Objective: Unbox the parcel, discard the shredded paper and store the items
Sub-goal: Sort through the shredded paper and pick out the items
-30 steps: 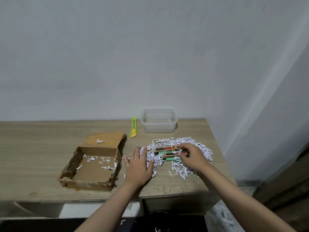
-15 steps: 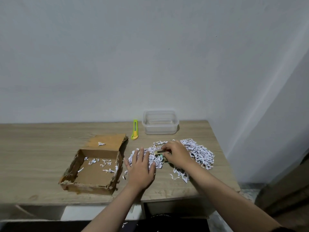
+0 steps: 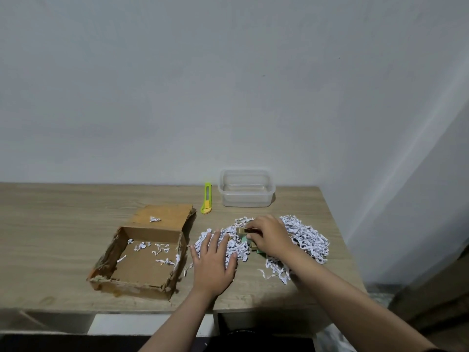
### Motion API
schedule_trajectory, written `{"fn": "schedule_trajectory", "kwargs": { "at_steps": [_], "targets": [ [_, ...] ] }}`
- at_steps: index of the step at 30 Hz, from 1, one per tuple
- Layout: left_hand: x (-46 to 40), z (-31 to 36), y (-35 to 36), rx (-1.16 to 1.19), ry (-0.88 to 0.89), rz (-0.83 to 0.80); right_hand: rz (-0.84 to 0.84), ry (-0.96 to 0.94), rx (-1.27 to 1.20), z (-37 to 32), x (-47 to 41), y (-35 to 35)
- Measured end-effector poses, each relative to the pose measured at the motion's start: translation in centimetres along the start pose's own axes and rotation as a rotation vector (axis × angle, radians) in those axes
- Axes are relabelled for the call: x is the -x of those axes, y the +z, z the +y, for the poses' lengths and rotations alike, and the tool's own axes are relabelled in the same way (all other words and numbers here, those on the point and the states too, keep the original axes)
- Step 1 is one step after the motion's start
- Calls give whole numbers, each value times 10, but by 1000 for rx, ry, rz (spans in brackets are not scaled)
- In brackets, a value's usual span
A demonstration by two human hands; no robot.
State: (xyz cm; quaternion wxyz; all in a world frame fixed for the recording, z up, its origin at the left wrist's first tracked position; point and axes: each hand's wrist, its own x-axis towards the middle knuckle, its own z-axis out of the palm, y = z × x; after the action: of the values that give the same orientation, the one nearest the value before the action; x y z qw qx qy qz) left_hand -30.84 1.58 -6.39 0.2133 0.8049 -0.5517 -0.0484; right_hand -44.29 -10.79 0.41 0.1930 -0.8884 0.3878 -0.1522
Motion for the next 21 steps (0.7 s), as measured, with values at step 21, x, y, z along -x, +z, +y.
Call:
{"fn": "schedule_trajectory", "kwargs": {
  "at_steps": [21],
  "targets": [
    [1, -3, 4, -13, -15, 54, 437, 295, -716, 62, -25, -78]
  ]
}}
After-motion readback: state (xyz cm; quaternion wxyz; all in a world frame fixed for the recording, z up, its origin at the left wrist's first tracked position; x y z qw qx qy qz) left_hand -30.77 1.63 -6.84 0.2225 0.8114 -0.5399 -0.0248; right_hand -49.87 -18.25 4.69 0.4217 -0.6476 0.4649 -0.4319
